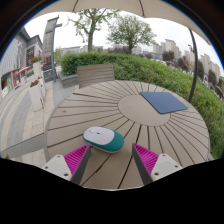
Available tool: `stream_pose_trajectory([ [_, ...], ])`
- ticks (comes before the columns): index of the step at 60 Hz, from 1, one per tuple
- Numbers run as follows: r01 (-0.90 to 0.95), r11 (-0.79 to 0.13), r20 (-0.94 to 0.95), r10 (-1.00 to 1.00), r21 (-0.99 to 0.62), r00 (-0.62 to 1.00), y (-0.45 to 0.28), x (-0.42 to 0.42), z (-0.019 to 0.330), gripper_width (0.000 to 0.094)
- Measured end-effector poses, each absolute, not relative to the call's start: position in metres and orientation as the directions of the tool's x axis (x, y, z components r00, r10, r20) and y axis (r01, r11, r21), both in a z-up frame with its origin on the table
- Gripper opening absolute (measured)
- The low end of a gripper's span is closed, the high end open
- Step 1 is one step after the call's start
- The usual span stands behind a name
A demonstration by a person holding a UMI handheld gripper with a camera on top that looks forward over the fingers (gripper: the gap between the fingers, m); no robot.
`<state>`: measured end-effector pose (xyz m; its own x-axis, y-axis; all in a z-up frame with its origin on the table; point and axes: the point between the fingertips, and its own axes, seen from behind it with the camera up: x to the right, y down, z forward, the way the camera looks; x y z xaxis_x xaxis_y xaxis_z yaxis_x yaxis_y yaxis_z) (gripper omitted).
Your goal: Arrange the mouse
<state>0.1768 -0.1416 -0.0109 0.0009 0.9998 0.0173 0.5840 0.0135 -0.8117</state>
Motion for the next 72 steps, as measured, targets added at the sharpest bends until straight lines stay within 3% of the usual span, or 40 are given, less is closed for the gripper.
stream_pose_trajectory([
  [28,0.571,0.043,0.047,0.999,-0.82,-0.008,-0.127,0.107,-0.01,0.0852],
  [37,0.582,0.008,0.01,1.0,-0.813,0.0,-0.122,0.099,-0.012,0.0841],
  [40,0.584,0.01,0.016,1.0,-0.812,0.006,-0.119,0.097,-0.012,0.0765],
  [41,0.585,0.014,0.018,1.0,-0.811,0.001,-0.119,0.097,-0.012,0.0702],
  [43,0.588,0.027,0.023,1.0,-0.808,-0.014,-0.121,0.098,-0.012,0.0453],
  [47,0.609,0.085,0.07,0.996,-0.789,-0.048,-0.12,0.098,-0.013,0.04],
  [50,0.629,0.065,0.04,0.998,-0.774,-0.054,-0.12,0.099,-0.009,0.0392],
  [54,0.632,0.058,0.027,0.998,-0.773,-0.059,-0.115,0.093,0.008,0.0393],
  [67,0.5,-0.012,-0.027,0.999,-0.866,-0.025,-0.036,0.003,0.133,0.0393],
  [72,0.462,0.0,0.016,0.999,-0.887,0.031,0.022,-0.049,0.139,0.0394],
])
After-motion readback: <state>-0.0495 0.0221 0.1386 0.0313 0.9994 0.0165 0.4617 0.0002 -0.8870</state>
